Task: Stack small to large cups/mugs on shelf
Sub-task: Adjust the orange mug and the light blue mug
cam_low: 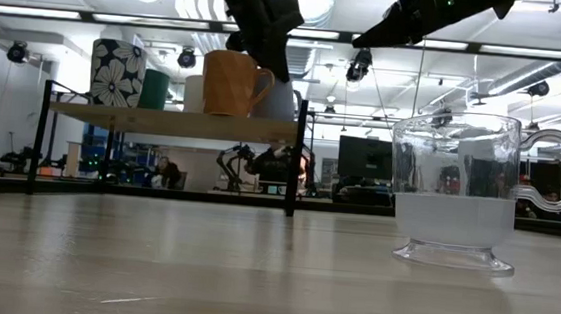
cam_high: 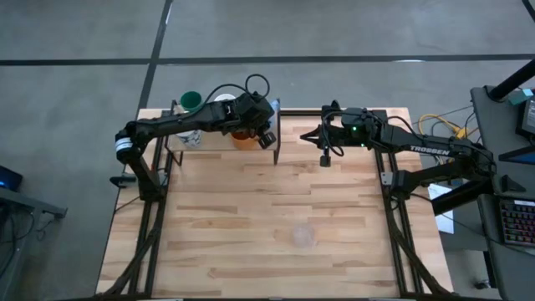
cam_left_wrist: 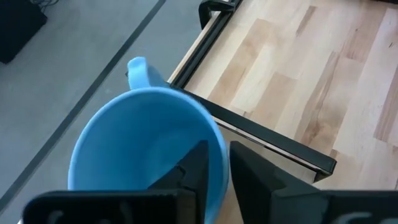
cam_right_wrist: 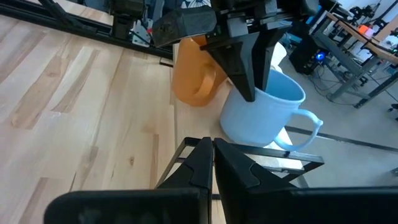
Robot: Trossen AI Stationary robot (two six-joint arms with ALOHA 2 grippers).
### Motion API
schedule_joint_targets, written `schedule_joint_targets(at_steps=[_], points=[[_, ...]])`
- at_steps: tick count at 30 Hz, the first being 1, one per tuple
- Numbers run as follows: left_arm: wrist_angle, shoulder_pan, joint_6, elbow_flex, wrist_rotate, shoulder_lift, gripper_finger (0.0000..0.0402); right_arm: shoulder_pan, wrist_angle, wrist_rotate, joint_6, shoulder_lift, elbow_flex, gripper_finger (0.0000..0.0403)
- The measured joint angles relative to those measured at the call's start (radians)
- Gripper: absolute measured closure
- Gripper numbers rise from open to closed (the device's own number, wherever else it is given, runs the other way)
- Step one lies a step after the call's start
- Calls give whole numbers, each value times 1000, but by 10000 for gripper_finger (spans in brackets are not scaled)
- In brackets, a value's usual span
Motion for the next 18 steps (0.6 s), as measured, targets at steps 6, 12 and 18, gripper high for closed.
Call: schedule_joint_targets(at_steps=[6, 12, 18], points=[[10, 0, 2, 2, 0, 0, 329, 0, 0, 0, 0, 0, 0, 394], [6, 0, 34, 24, 0, -17, 326, 0, 0, 0, 3, 0, 0, 394], [1, -4, 38, 50, 3, -87, 326, 0, 1, 0, 3, 0, 0, 394]])
